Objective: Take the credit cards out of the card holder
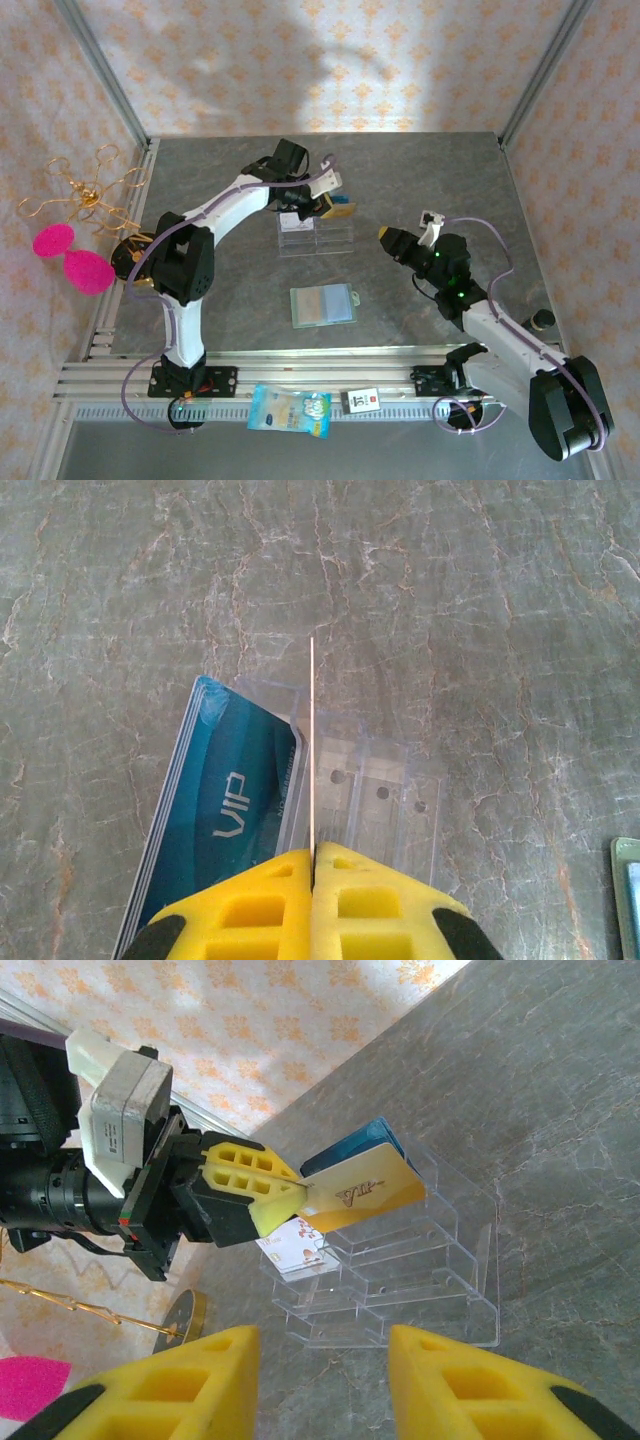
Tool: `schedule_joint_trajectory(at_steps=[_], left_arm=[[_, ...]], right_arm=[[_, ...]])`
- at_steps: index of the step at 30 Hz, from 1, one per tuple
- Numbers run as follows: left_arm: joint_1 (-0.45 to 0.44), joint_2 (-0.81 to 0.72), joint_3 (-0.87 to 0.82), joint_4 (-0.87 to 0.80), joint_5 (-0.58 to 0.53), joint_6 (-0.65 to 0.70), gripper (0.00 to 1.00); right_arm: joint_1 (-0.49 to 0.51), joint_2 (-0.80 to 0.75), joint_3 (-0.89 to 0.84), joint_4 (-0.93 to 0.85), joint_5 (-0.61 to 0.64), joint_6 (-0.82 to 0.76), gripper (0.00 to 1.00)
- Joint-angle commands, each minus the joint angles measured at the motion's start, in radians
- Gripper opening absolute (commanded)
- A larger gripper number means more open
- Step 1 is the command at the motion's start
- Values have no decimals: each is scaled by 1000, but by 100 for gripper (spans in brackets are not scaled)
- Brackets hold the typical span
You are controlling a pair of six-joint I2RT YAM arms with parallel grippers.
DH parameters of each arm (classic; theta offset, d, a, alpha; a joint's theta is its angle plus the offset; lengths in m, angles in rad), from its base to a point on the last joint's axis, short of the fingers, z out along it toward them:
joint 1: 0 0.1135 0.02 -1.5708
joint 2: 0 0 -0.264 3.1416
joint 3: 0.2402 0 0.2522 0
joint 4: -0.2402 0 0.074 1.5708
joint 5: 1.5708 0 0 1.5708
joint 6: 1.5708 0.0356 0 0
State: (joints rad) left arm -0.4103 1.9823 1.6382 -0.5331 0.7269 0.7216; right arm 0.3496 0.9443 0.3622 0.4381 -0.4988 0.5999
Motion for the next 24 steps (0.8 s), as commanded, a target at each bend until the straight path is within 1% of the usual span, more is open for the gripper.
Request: schedule_joint_trajectory(at_steps=[1,5,7,9,10,12,15,19,21,24], left_arm=[[7,44,62,-83,-7,51,0],[7,79,98,-136,-33,67,0],[7,84,97,-133,-44,62,0],[7,84,96,-111,-58,24,0],[7,84,99,-106,-65,7,2],[8,84,118,-95,-78,-49,10],[7,58,136,-76,-58,-122,18],[7,-19,124,-24,25,-204,25],[6,-67,80,38,55,-260,29],[4,-216,-61,226,115,-411,29]], right_arm=[[-8,3,32,39,-19,-17,38],[-8,1,32,40,-23,-17,38],[-9,-1,34,43,-33,-18,38],[-8,0,37,44,-39,-18,39],[-8,1,38,49,-49,-20,40],[-8,3,43,51,-65,-21,42],[-8,12,54,35,-68,-32,47],[-8,55,66,19,-92,-47,49],[-4,76,66,12,-98,-50,50],[36,90,69,-26,-58,-84,50]])
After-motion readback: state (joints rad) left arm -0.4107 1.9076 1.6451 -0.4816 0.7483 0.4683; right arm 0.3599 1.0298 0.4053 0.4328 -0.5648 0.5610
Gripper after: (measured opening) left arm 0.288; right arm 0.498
